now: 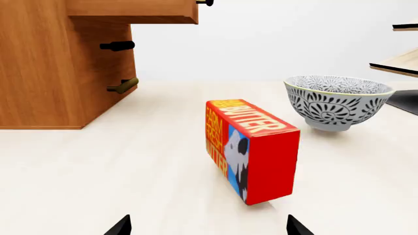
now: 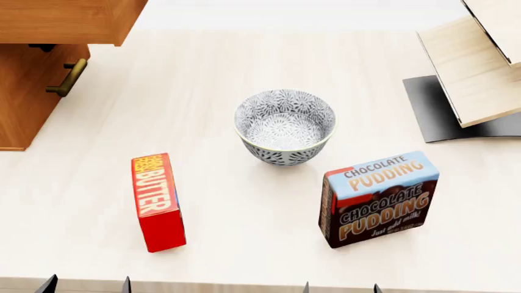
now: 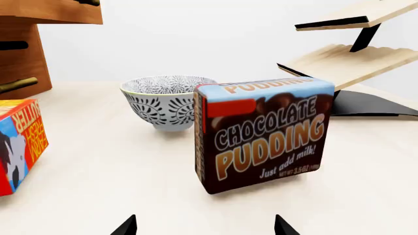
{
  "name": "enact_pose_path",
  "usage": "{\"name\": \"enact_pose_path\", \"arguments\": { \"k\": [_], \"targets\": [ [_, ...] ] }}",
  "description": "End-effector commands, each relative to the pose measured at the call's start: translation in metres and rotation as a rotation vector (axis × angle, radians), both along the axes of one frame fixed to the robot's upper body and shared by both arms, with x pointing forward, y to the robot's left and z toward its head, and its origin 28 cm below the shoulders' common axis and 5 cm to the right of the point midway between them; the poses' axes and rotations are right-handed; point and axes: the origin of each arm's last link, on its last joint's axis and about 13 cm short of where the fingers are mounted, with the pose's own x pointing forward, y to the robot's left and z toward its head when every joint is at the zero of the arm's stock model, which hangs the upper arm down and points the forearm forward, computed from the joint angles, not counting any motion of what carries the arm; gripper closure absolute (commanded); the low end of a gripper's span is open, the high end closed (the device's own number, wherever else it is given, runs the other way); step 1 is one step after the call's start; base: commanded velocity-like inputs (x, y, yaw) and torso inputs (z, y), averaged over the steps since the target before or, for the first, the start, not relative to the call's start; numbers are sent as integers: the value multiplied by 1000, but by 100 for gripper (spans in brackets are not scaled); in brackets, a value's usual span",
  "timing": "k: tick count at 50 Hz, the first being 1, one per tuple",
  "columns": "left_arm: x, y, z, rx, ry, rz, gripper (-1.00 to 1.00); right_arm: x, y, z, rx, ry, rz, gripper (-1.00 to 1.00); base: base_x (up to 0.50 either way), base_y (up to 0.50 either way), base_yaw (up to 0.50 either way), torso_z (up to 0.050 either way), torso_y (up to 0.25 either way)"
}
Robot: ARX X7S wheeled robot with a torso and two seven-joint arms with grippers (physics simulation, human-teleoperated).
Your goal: Close the top drawer of the cabinet.
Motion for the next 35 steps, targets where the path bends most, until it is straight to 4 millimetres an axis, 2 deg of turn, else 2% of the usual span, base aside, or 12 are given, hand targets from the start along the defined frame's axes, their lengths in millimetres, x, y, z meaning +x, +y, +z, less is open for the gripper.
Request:
{"name": "enact_pose_path", "arguments": {
  "k": [1,25,35],
  "targets": [
    [0,0,0,0,0,0,-100,0,0,0,0,0,0,-100,0,0,0,0,0],
    [-1,-2,1,23,-9,-12,-100,0,0,-2,-6,13,-8,-100,0,0,0,0,0],
    [-8,-4,11,79,-56,-29,-100,-2,0,6,3,-19,-16,-100,0,0,0,0,0]
  ]
}}
